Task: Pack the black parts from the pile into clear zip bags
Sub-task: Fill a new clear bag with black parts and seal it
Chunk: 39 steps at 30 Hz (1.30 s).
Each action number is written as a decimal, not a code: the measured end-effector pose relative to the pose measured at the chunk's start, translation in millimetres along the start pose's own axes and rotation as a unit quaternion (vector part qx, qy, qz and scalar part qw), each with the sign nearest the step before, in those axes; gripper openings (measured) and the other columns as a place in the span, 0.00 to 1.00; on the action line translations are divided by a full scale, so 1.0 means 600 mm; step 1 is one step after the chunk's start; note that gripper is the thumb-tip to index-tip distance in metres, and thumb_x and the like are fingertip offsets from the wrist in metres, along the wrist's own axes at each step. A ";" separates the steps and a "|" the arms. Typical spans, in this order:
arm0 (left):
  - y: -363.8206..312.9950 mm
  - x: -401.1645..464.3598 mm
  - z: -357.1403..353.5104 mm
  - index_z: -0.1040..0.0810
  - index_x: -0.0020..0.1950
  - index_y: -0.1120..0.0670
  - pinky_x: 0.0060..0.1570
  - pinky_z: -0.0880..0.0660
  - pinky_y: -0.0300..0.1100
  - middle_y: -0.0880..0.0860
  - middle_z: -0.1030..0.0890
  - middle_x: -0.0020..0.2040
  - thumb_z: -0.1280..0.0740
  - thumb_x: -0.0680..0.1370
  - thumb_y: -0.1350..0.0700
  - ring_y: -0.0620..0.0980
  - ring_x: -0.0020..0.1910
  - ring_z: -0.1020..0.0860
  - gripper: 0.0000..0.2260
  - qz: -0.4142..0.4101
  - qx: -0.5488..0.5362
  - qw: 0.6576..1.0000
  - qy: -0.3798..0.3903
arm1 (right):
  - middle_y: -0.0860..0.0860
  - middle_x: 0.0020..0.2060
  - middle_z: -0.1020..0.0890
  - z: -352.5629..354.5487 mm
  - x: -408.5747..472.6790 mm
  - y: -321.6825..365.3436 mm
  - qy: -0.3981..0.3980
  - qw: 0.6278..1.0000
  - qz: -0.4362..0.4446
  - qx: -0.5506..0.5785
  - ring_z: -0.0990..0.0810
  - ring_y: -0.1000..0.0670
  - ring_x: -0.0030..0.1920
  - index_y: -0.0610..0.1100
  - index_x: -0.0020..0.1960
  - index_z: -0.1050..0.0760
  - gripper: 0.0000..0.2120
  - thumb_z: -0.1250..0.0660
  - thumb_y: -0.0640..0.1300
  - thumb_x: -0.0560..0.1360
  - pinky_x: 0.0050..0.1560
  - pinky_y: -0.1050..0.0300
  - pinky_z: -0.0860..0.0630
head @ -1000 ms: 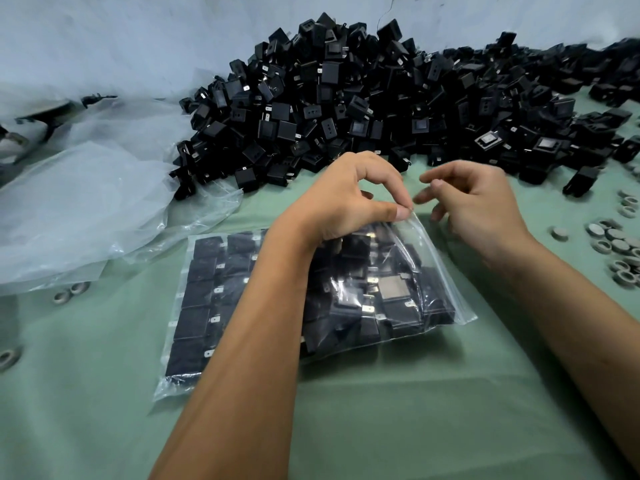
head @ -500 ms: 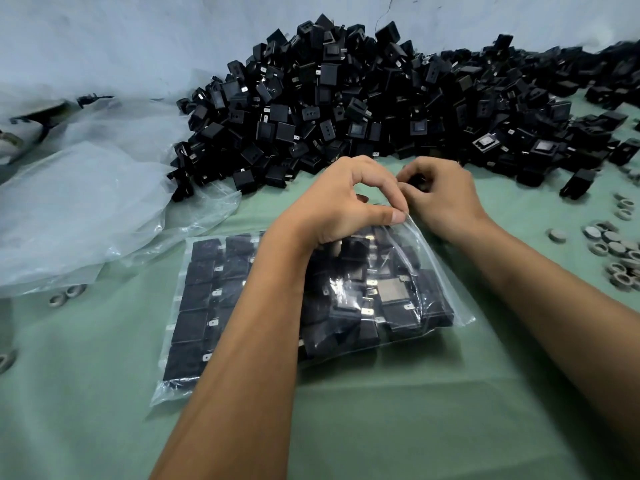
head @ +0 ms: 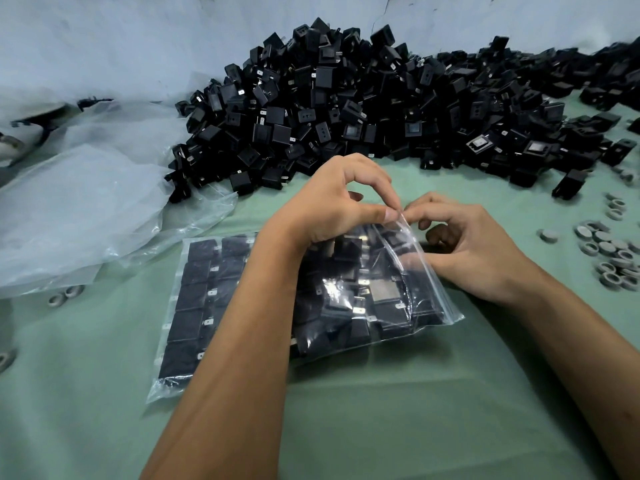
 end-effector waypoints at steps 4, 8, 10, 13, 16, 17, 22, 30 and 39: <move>-0.001 0.001 0.003 0.13 0.44 0.50 0.58 0.26 0.40 0.50 0.20 0.59 0.21 0.72 0.59 0.43 0.61 0.22 0.05 -0.010 -0.011 1.000 -0.007 | 0.40 0.52 0.14 -0.012 -0.003 0.000 0.046 0.996 0.008 0.080 0.16 0.36 0.53 0.40 0.60 0.18 0.21 0.21 0.39 0.68 0.60 0.33 0.21; 0.002 0.001 0.002 0.13 0.45 0.51 0.58 0.27 0.40 0.48 0.20 0.58 0.21 0.72 0.58 0.42 0.61 0.23 0.04 -0.009 -0.010 1.000 -0.005 | 0.39 0.47 0.14 -0.001 -0.003 0.003 0.028 0.989 0.020 0.140 0.13 0.40 0.48 0.34 0.57 0.22 0.20 0.22 0.36 0.68 0.54 0.51 0.17; 0.003 0.002 0.001 0.13 0.45 0.52 0.57 0.27 0.39 0.48 0.20 0.58 0.21 0.72 0.59 0.41 0.61 0.23 0.04 -0.008 -0.007 1.000 -0.006 | 0.34 0.45 0.16 0.003 -0.002 0.005 0.003 0.987 0.025 0.160 0.13 0.41 0.46 0.31 0.55 0.26 0.19 0.23 0.34 0.68 0.49 0.54 0.17; 0.000 0.003 0.000 0.13 0.45 0.52 0.55 0.28 0.38 0.49 0.19 0.57 0.21 0.72 0.60 0.42 0.61 0.23 0.04 -0.011 -0.004 1.000 -0.007 | 0.36 0.45 0.14 -0.003 -0.002 0.015 -0.002 0.984 0.039 0.173 0.12 0.42 0.47 0.29 0.53 0.30 0.19 0.24 0.33 0.69 0.48 0.54 0.16; -0.001 0.003 0.000 0.13 0.45 0.51 0.54 0.28 0.37 0.49 0.19 0.57 0.21 0.73 0.60 0.42 0.60 0.22 0.04 -0.014 0.001 1.000 -0.004 | 0.38 0.48 0.13 -0.013 -0.004 0.021 0.025 0.983 0.037 0.176 0.12 0.40 0.49 0.29 0.53 0.31 0.18 0.26 0.32 0.70 0.50 0.54 0.16; -0.001 0.003 0.000 0.13 0.45 0.52 0.54 0.28 0.38 0.49 0.20 0.57 0.21 0.73 0.59 0.42 0.60 0.22 0.04 -0.013 0.000 1.000 -0.005 | 0.38 0.48 0.13 -0.013 -0.004 0.021 0.030 0.983 0.032 0.179 0.12 0.40 0.49 0.29 0.53 0.31 0.16 0.27 0.31 0.71 0.50 0.54 0.16; 0.002 0.003 -0.002 0.13 0.44 0.52 0.58 0.25 0.43 0.49 0.20 0.58 0.21 0.73 0.59 0.43 0.61 0.22 0.04 -0.008 0.003 1.000 -0.005 | 0.39 0.46 0.13 0.012 -0.001 0.010 -0.030 0.990 0.029 0.133 0.12 0.44 0.45 0.32 0.52 0.28 0.08 0.31 0.27 0.76 0.48 0.57 0.16; 0.005 0.004 -0.007 0.12 0.45 0.54 0.59 0.23 0.43 0.52 0.18 0.56 0.21 0.73 0.60 0.45 0.59 0.21 0.03 0.001 0.011 1.000 0.004 | 0.43 0.39 0.14 0.076 0.046 -0.061 -0.220 0.970 -0.065 0.082 0.14 0.45 0.37 0.38 0.50 0.24 0.02 0.33 0.33 0.81 0.36 0.54 0.17; 0.014 0.005 -0.004 0.12 0.44 0.57 0.62 0.22 0.52 0.54 0.16 0.51 0.22 0.72 0.64 0.49 0.57 0.19 0.04 0.016 0.004 1.000 0.004 | 0.44 0.65 0.23 -0.027 0.234 -0.014 0.035 0.930 0.111 -0.350 0.27 0.41 0.63 0.46 0.72 0.25 0.21 0.31 0.38 0.79 0.67 0.48 0.29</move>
Point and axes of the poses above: each hand's wrist, its own x-axis towards the middle knuckle, its own z-axis out of the back of the hand, y = z × x, the point moved 10 cm from there along x, towards the middle knuckle
